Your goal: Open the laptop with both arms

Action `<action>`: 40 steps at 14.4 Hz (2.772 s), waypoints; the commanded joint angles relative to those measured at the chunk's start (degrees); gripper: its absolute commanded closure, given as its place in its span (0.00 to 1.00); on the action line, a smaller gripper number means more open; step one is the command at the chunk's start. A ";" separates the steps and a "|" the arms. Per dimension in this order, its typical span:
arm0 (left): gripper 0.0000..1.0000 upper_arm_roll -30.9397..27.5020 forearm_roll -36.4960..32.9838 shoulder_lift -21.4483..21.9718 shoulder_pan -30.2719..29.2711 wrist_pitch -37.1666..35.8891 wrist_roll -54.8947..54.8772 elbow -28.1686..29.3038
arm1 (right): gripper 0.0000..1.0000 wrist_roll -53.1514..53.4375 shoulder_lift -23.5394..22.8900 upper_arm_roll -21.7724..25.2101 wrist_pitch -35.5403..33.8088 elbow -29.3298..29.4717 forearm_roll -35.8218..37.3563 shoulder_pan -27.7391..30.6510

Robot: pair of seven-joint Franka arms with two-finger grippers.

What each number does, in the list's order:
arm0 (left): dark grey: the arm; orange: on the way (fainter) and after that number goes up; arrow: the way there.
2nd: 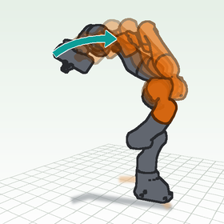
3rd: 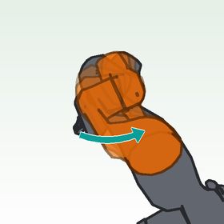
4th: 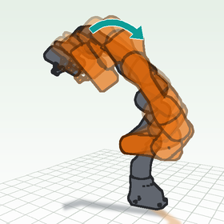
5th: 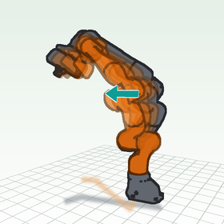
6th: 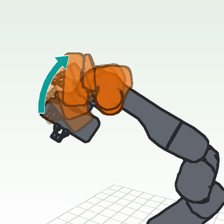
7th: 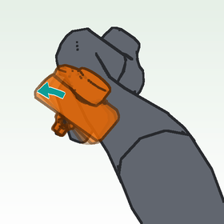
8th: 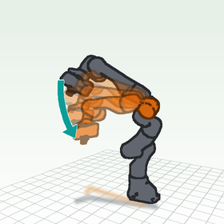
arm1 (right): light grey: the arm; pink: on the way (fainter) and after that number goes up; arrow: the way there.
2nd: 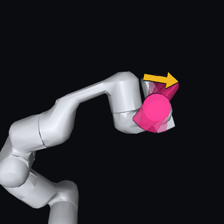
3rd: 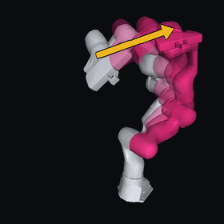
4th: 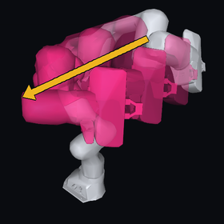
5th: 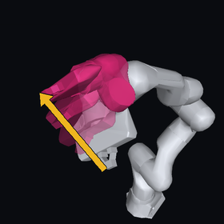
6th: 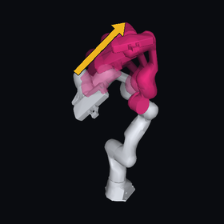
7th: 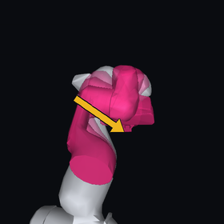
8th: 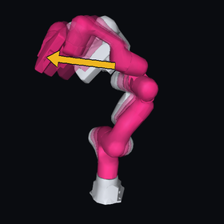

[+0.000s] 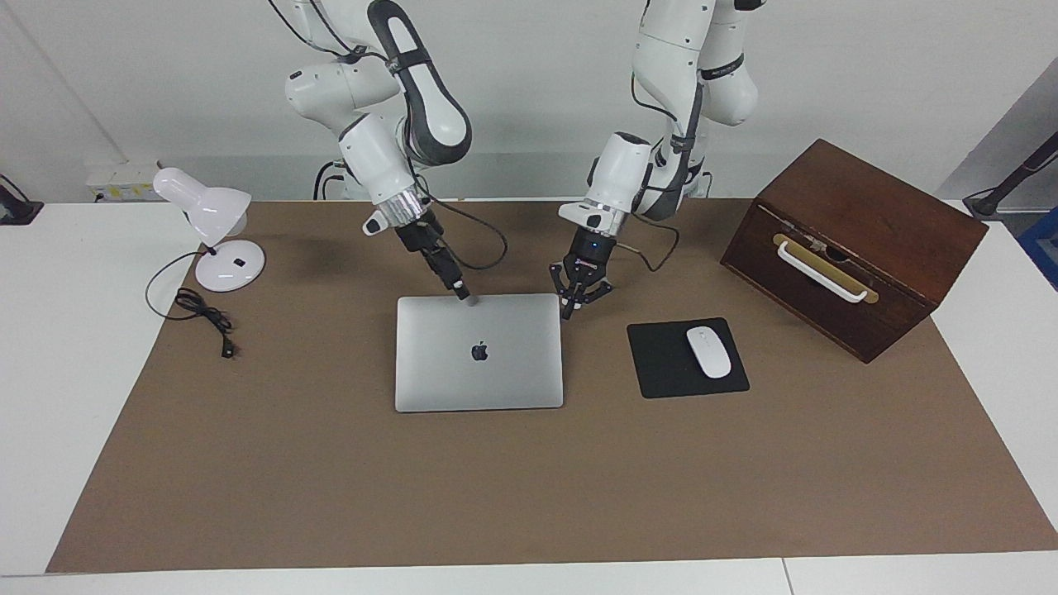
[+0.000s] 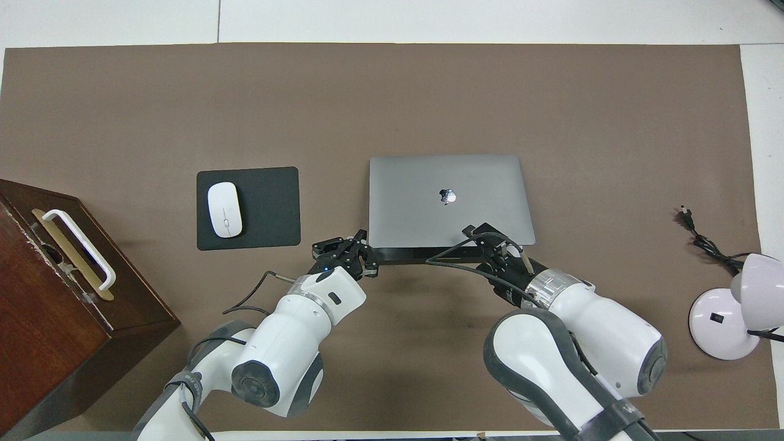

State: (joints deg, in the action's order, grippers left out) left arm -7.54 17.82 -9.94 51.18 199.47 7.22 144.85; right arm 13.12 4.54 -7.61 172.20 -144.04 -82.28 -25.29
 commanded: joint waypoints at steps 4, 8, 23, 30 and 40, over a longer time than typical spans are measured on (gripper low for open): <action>1.00 -0.90 1.86 -1.75 3.66 1.19 -0.54 -0.09 | 0.00 -3.62 -3.48 -0.04 2.60 2.80 -2.27 -0.11; 1.00 -1.07 1.95 -3.41 3.58 1.19 -0.45 -2.02 | 0.00 -3.71 -3.92 -0.12 3.14 2.97 -2.36 -0.20; 1.00 -1.42 2.13 -9.31 3.32 1.27 -0.71 -6.16 | 0.00 -3.89 -4.27 -0.12 3.23 3.85 -2.36 -0.29; 1.00 -1.42 2.13 -9.40 3.40 1.27 -0.71 -6.16 | 0.00 -3.89 -6.56 -0.12 6.21 7.71 -2.62 -0.90; 1.00 -1.42 2.13 -9.40 3.40 1.27 -0.71 -6.24 | 0.00 -7.66 -10.86 0.05 6.21 16.59 -2.53 1.55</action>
State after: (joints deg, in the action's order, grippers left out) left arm -8.32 18.37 -17.84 53.54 199.68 7.21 139.67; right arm 10.20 -3.93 -7.37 176.96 -131.08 -82.32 -25.43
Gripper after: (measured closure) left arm 0.991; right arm 0.000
